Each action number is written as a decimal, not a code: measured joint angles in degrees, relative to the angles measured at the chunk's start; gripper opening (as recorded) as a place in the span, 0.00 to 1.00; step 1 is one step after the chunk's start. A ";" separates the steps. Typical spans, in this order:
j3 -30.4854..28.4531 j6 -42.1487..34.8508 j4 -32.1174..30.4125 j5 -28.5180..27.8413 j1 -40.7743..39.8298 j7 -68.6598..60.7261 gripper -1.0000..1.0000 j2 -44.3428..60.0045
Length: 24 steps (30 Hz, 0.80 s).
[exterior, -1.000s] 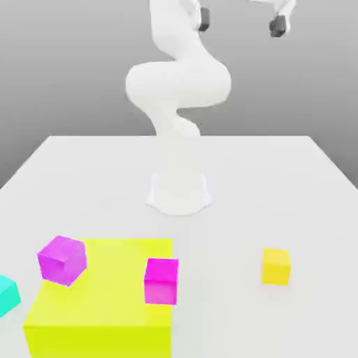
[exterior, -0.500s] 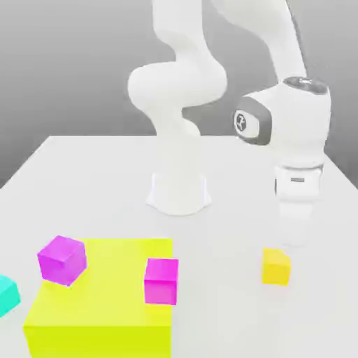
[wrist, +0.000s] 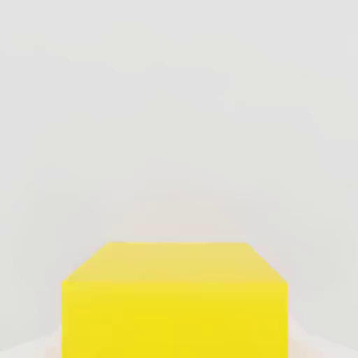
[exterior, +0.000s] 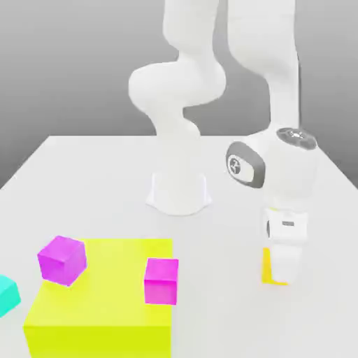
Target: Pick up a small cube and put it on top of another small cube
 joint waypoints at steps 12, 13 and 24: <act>-8.09 -20.84 7.70 7.14 -12.08 5.63 0.00 -16.89; -9.49 -22.99 9.33 7.20 -14.05 7.50 0.00 -17.79; -23.11 -39.30 17.94 0.56 -34.35 25.67 0.00 -22.85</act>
